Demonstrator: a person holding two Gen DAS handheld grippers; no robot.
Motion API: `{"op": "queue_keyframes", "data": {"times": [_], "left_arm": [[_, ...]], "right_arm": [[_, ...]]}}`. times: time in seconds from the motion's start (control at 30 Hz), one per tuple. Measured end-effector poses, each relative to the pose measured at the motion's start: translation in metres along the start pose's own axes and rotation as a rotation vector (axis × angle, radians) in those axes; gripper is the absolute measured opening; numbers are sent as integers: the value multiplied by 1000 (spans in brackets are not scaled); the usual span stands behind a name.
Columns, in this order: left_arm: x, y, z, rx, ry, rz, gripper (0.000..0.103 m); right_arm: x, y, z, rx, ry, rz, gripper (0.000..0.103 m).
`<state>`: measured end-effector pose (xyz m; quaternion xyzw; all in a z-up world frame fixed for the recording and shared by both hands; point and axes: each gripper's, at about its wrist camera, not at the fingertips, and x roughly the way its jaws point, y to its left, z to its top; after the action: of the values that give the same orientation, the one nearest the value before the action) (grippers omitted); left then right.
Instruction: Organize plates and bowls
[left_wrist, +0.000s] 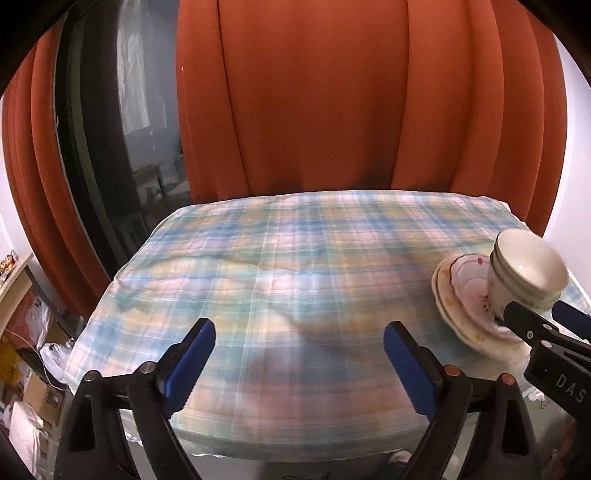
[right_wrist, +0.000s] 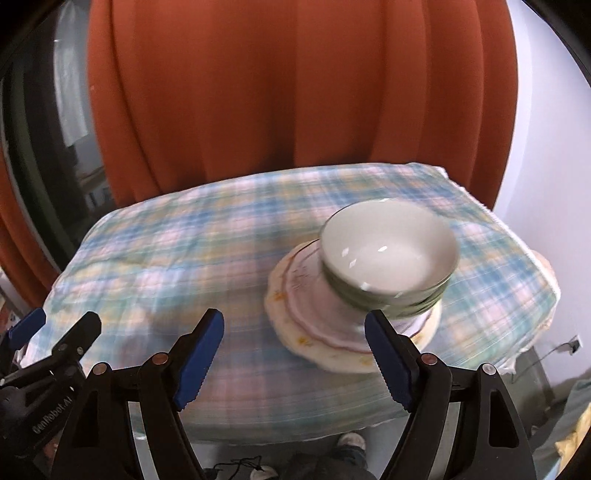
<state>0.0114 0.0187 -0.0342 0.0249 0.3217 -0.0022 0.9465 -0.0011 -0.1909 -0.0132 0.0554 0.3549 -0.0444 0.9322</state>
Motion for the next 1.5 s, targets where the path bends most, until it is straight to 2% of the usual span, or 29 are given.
{"op": "queue_keyframes", "data": {"times": [0.27, 0.43, 0.7, 1.5], "left_arm": [[-2, 13, -6, -17, 1, -30, 99], [-3, 15, -6, -11, -10, -34, 103], [0, 16, -4, -10, -8, -41, 103], [10, 20, -1, -44, 9, -46, 103]], "right_arm": [[0, 17, -18, -39, -21, 0, 82], [1, 22, -16, -43, -26, 3, 87], [6, 26, -12, -46, -18, 0, 90], [16, 32, -6, -64, 3, 12, 91]]}}
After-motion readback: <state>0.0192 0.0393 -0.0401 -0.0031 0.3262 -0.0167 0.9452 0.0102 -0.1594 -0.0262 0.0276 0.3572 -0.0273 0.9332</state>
